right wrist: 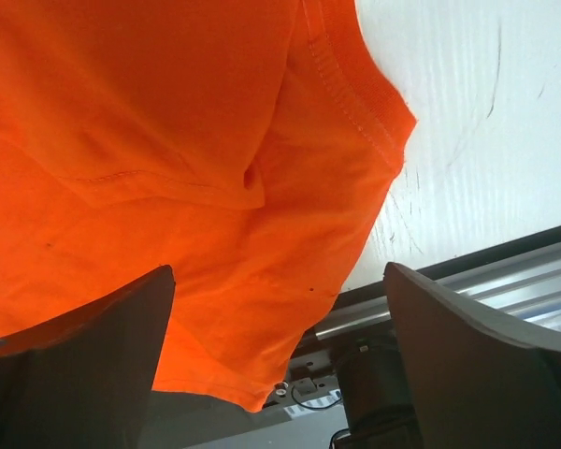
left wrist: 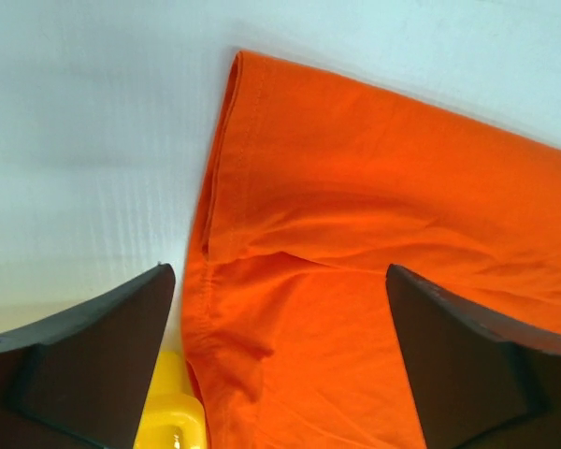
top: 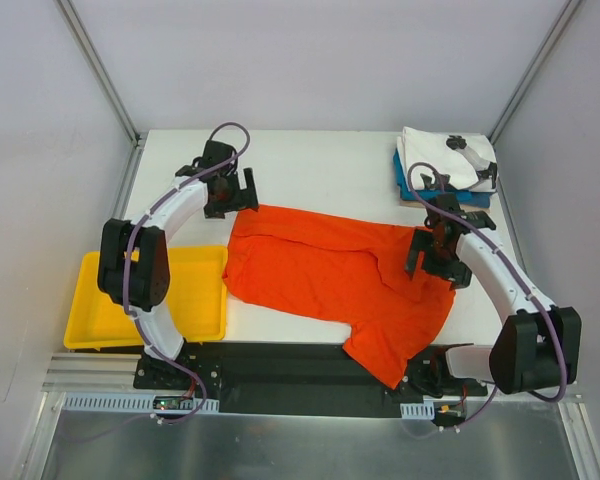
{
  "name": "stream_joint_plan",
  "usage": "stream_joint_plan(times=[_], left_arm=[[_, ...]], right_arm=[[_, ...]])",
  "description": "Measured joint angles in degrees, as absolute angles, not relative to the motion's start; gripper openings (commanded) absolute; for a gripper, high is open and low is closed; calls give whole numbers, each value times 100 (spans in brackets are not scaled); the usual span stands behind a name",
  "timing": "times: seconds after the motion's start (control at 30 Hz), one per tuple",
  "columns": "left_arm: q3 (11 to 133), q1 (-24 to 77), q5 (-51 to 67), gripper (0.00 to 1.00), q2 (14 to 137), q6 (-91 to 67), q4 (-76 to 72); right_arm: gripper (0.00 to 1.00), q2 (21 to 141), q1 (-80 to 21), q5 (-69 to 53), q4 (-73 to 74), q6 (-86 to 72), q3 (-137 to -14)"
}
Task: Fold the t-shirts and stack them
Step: Fold the tshirt
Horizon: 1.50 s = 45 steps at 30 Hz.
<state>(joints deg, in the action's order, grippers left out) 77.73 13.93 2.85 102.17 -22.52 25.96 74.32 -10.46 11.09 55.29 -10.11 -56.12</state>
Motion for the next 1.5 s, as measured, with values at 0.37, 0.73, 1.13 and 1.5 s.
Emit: stream_joint_plan(times=[0.37, 0.73, 1.13, 1.5], left_arm=[[8525, 1693, 1138, 99, 10269, -2333, 2582], [8685, 1726, 1673, 99, 11552, -2449, 2585], [9179, 1721, 1780, 99, 12060, -2497, 2639], [9968, 1721, 1844, 99, 12554, -2545, 2679]], right_arm=[[97, 8051, -1059, 659, 5022, -786, -6711], [97, 10121, -600, 167, 4565, -528, -7124], [97, 11570, -27, -54, 4812, -432, -8320], [97, 12370, 434, 148, 5076, -174, -9633]])
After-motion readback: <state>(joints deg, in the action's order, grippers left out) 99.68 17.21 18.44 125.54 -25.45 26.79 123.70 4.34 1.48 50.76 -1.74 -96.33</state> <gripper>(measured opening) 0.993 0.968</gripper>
